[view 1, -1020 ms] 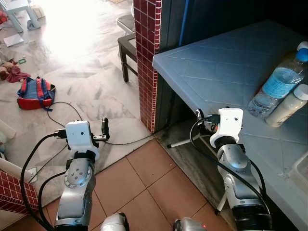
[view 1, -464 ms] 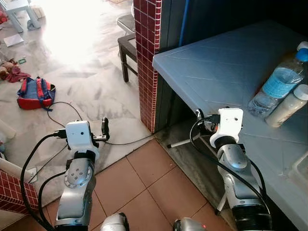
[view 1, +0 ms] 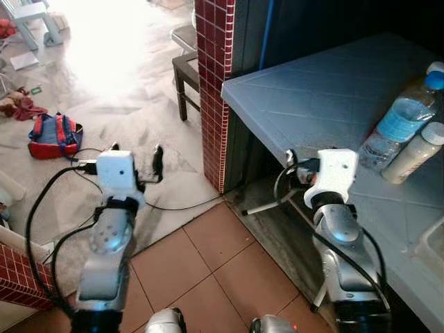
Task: Restocking fridge
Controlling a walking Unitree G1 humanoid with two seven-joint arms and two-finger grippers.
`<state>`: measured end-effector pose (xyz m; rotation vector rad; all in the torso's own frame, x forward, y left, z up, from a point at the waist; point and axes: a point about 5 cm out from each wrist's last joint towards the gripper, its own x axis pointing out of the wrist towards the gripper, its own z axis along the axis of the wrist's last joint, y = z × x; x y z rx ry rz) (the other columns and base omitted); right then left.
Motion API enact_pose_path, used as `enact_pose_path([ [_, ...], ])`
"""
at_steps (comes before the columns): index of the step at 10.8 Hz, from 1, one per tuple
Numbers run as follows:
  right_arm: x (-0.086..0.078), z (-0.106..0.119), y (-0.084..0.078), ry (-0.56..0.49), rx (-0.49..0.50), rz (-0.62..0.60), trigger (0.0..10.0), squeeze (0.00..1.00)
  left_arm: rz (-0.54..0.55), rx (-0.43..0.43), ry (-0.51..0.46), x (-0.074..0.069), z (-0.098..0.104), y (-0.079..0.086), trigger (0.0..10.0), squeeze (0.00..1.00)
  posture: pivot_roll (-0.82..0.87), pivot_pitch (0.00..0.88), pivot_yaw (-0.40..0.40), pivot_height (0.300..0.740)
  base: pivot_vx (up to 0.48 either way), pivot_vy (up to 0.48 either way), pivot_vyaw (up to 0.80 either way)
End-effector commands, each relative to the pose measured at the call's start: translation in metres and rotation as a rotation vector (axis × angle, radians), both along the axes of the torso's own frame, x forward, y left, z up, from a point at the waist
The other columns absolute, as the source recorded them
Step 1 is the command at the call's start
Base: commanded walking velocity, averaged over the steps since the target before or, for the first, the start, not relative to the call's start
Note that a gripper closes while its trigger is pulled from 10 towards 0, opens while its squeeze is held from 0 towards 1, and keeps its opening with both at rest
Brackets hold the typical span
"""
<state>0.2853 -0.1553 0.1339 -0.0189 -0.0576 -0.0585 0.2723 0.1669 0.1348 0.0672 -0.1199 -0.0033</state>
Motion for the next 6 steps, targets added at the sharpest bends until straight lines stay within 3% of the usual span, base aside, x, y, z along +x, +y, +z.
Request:
enact_pose_path([
  [1,-0.002,-0.003,-0.002,0.009,0.015,-0.023,10.0,0.00,0.010,0.009,0.003,-0.003,0.000,0.003,10.0,0.00,-0.05,0.068,0.035,0.740,0.000,0.000,0.00],
  [2,-0.011,-0.011,-0.004,0.047,0.011,0.007,10.0,0.00,0.056,0.036,-0.033,-0.012,0.002,0.006,10.0,0.00,-0.05,0.066,0.079,0.740,0.000,0.000,0.00],
  [3,-0.018,-0.017,-0.007,0.053,0.021,-0.006,10.0,0.00,0.029,0.026,-0.017,-0.018,-0.001,0.000,10.0,0.00,-0.05,0.064,0.093,0.740,0.000,0.000,0.00],
  [4,-0.025,-0.019,-0.002,0.039,0.053,0.034,10.0,0.00,0.028,0.045,0.001,-0.020,-0.007,-0.004,10.0,0.00,-0.06,0.066,0.108,0.740,0.000,0.000,0.00],
  [6,-0.027,-0.013,0.001,0.011,-0.011,0.048,10.0,0.00,0.020,0.065,-0.002,-0.018,-0.009,-0.009,10.0,0.00,-0.08,0.065,0.103,0.740,0.000,0.000,0.00],
])
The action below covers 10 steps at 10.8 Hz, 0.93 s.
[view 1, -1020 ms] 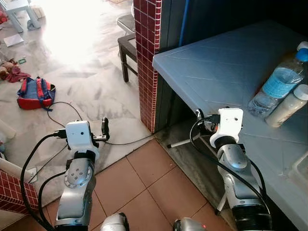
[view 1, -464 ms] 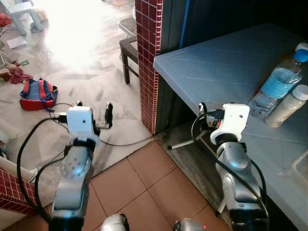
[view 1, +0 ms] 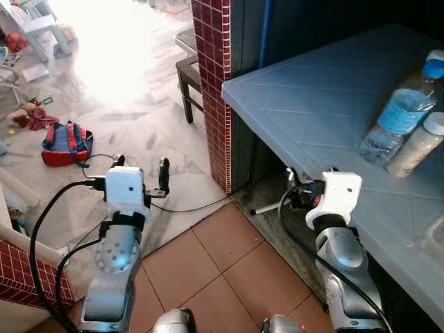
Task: Restocking fridge
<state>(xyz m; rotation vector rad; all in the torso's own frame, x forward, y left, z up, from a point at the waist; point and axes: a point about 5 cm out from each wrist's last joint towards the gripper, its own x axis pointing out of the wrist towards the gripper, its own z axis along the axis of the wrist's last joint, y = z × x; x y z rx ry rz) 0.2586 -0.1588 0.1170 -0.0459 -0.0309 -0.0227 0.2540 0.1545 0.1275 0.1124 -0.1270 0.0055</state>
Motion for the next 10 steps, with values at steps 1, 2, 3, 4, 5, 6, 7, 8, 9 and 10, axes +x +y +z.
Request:
enact_pose_path([
  [1,0.000,0.003,0.000,-0.009,-0.028,-0.011,10.0,0.00,0.023,0.004,0.001,0.000,-0.002,0.004,10.0,0.00,-0.08,0.040,0.085,0.740,0.000,0.000,0.00],
  [2,-0.003,-0.002,-0.008,0.017,-0.038,-0.068,10.0,0.00,0.017,-0.073,0.036,0.002,-0.011,0.001,10.0,0.00,-0.08,0.000,0.066,0.740,0.000,0.000,0.00],
  [3,-0.006,0.000,-0.011,0.003,-0.032,-0.073,10.0,0.00,0.013,-0.084,0.034,0.002,-0.013,0.000,10.0,0.00,-0.09,0.000,0.068,0.740,0.000,0.000,0.00],
  [4,-0.006,-0.005,-0.012,0.030,-0.025,-0.048,10.0,0.00,0.006,-0.083,0.040,0.002,-0.015,-0.004,10.0,0.00,-0.10,0.000,0.044,0.740,0.000,0.000,0.00],
  [5,-0.007,-0.005,-0.008,0.032,-0.042,-0.014,10.0,0.00,-0.028,-0.061,0.032,0.003,-0.014,-0.009,10.0,0.00,-0.09,0.000,0.034,0.740,0.000,0.000,0.00],
  [6,-0.006,-0.003,-0.003,0.013,-0.044,0.021,10.0,0.00,-0.040,-0.035,0.029,0.002,-0.014,-0.008,10.0,0.00,-0.09,0.000,0.028,0.740,0.000,0.000,0.00],
  [7,-0.001,-0.001,-0.002,-0.007,-0.051,0.045,10.0,0.00,-0.018,-0.010,0.027,-0.001,-0.017,-0.003,10.0,0.00,-0.08,0.000,0.016,0.740,0.000,0.000,0.00],
  [8,0.003,0.005,-0.001,-0.025,-0.043,0.070,10.0,0.00,0.014,-0.002,0.032,-0.003,-0.018,0.000,10.0,0.00,-0.07,0.000,0.009,0.740,0.000,0.000,0.00],
  [9,0.004,0.005,-0.002,-0.035,-0.085,0.093,10.0,0.00,0.056,0.021,0.043,-0.010,-0.020,0.010,10.0,0.00,-0.05,0.000,-0.004,0.740,0.000,0.000,0.00],
  [10,0.006,0.004,-0.006,-0.033,-0.101,0.092,10.0,0.00,0.066,0.011,0.054,-0.011,-0.020,0.015,10.0,0.00,-0.04,0.000,-0.008,0.740,0.000,0.000,0.00],
])
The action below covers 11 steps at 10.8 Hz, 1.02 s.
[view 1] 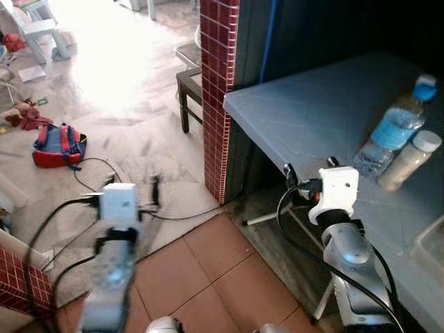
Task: Restocking fridge
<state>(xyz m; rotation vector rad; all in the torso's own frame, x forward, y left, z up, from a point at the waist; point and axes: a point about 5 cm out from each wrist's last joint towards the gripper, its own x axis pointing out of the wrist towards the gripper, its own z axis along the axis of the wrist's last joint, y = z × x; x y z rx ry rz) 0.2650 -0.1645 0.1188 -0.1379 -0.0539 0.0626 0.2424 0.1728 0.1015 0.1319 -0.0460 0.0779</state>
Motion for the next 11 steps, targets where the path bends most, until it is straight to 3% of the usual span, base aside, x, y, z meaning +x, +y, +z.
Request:
enact_pose_path([
  [1,0.003,0.001,-0.004,-0.004,0.005,-0.014,10.0,0.00,0.013,0.007,-0.019,0.000,0.007,0.005,10.0,0.00,-0.03,0.000,-0.011,0.740,0.000,0.446,0.60],
  [3,0.000,0.001,0.002,-0.006,-0.007,0.012,10.0,0.00,-0.011,0.013,-0.007,0.000,0.005,0.001,10.0,0.00,-0.04,0.021,-0.006,0.740,0.000,0.480,0.80],
  [5,-0.003,0.000,0.001,-0.001,0.009,-0.002,10.0,0.00,-0.115,-0.028,0.036,-0.001,0.001,-0.014,10.0,0.00,-0.06,0.040,0.007,0.740,0.000,0.000,0.80],
  [6,-0.002,0.004,-0.002,-0.012,0.019,-0.017,10.0,0.00,-0.143,0.028,0.000,0.004,0.007,-0.021,10.0,0.00,-0.06,0.050,0.010,0.740,0.000,0.000,0.80],
  [8,-0.004,0.003,-0.001,-0.007,0.016,-0.038,10.0,0.00,-0.155,0.032,0.006,0.007,0.009,-0.022,10.0,0.00,-0.07,0.068,0.023,0.740,0.000,0.000,0.80],
  [11,-0.008,-0.002,-0.005,0.021,0.032,-0.091,10.0,0.00,-0.168,0.012,0.041,0.001,0.005,-0.024,10.0,0.00,-0.06,0.101,0.028,0.740,0.000,0.000,0.00],
])
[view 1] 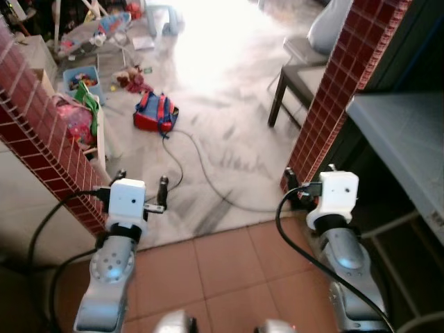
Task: Restocking fridge
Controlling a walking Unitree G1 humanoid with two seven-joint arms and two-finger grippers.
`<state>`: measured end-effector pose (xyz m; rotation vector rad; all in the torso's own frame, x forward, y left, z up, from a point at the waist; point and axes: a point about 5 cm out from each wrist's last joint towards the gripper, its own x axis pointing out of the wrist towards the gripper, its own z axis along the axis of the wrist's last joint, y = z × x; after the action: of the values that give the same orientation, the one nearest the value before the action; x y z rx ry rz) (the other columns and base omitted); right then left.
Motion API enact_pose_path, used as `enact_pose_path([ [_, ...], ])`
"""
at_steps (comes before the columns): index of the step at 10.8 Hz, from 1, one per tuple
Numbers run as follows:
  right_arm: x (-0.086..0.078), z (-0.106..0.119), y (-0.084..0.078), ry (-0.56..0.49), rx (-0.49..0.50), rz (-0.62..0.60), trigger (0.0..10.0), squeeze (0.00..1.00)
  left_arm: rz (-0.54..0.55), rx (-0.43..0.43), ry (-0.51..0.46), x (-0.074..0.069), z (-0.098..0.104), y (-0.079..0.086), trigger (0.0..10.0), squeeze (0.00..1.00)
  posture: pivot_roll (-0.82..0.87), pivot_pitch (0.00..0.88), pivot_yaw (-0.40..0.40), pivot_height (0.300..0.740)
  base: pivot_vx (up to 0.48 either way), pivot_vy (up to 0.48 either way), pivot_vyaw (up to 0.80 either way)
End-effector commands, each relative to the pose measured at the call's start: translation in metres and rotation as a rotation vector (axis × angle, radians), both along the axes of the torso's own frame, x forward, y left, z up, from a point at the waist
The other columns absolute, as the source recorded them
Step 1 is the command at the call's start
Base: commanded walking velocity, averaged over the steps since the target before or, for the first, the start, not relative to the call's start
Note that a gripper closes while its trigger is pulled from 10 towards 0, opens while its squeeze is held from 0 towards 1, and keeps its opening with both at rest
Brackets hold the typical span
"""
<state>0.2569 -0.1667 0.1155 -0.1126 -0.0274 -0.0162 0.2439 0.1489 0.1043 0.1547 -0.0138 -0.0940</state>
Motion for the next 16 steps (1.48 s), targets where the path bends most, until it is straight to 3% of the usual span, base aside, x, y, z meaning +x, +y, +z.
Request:
enact_pose_path([
  [1,-0.0014,0.0002,-0.0032,0.005,-0.010,-0.026,10.0,0.00,-0.025,0.013,0.002,-0.0030,0.0002,-0.0043,10.0,0.00,-0.06,0.102,0.028,0.740,0.000,0.000,0.00],
  [2,-0.0021,-0.0022,-0.0095,0.031,0.029,-0.098,10.0,0.00,-0.052,0.002,0.014,-0.0035,0.0000,-0.0073,10.0,0.00,-0.06,0.108,0.030,0.740,0.000,0.000,-0.55],
  [5,0.0025,0.0005,-0.0085,0.022,-0.006,-0.091,10.0,0.00,-0.036,-0.016,0.006,0.0026,0.0051,-0.0042,10.0,0.00,-0.07,0.115,0.047,0.740,0.000,0.000,-0.53],
  [8,0.0012,-0.0004,-0.0081,0.034,-0.010,-0.082,10.0,0.00,-0.061,-0.117,0.046,0.0025,0.0038,-0.0055,10.0,0.00,-0.07,0.124,0.034,0.740,0.000,0.123,-0.27],
  [16,0.0057,0.0007,-0.0083,0.039,-0.005,-0.080,10.0,0.00,-0.091,-0.141,0.077,0.0017,0.0016,-0.0102,10.0,0.00,-0.07,0.122,0.032,0.740,0.000,0.249,-0.80],
])
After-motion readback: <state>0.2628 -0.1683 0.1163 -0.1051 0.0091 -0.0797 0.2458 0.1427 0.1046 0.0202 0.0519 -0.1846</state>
